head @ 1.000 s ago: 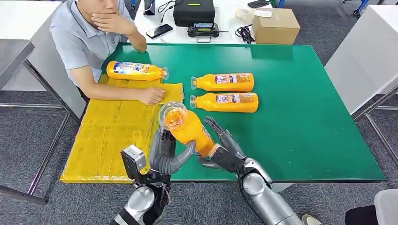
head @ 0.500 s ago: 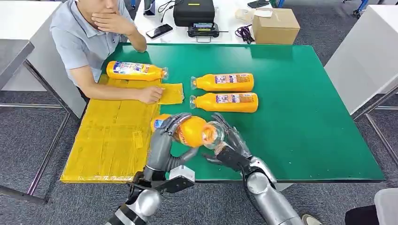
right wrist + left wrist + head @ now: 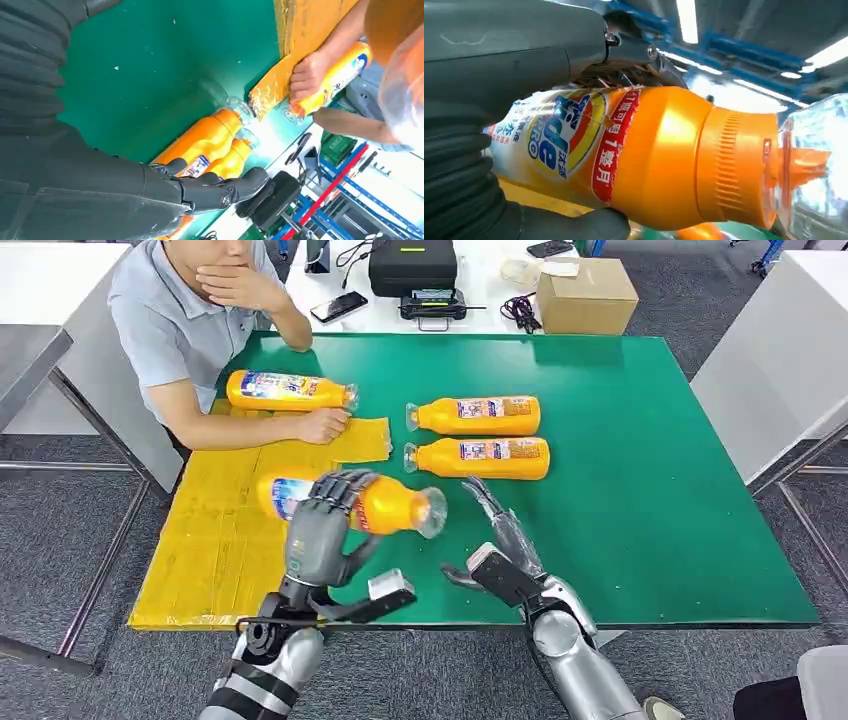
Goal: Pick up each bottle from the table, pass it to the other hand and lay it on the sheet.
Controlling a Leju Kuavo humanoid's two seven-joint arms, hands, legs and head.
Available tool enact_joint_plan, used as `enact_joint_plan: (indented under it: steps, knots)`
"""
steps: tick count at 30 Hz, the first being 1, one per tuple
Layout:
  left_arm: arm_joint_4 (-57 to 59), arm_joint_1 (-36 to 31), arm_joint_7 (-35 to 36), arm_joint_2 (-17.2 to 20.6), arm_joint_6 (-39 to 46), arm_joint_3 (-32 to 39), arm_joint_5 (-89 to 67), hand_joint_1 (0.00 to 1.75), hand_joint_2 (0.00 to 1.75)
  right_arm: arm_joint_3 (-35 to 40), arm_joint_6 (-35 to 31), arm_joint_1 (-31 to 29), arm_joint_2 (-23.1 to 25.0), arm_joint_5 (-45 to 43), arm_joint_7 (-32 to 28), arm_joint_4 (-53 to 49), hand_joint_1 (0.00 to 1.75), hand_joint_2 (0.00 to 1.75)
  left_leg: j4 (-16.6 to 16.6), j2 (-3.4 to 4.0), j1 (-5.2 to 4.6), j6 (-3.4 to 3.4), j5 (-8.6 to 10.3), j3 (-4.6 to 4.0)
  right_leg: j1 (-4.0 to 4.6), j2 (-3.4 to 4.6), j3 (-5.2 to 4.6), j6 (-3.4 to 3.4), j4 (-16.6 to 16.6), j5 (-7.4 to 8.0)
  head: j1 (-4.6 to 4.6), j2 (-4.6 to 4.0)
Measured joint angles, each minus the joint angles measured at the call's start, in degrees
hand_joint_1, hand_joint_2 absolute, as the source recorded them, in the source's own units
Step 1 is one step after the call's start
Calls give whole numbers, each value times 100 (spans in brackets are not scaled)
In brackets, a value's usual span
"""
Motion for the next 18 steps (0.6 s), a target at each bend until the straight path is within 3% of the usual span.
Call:
enact_joint_plan:
  steps: [6,18]
  knots:
    - [413,-298,509,24,0,446,-531,175,175,0,153,-72,28,-63,-53,0,0,175,0,0,3,-1,2,0,1,0,1,0,2,0,2,0]
    - [995,-617,293,109,0,1123,-758,175,175,4,210,-147,72,-179,-122,0,0,175,0,-2,0,-1,1,-3,-1,-1,-1,0,1,0,2,0]
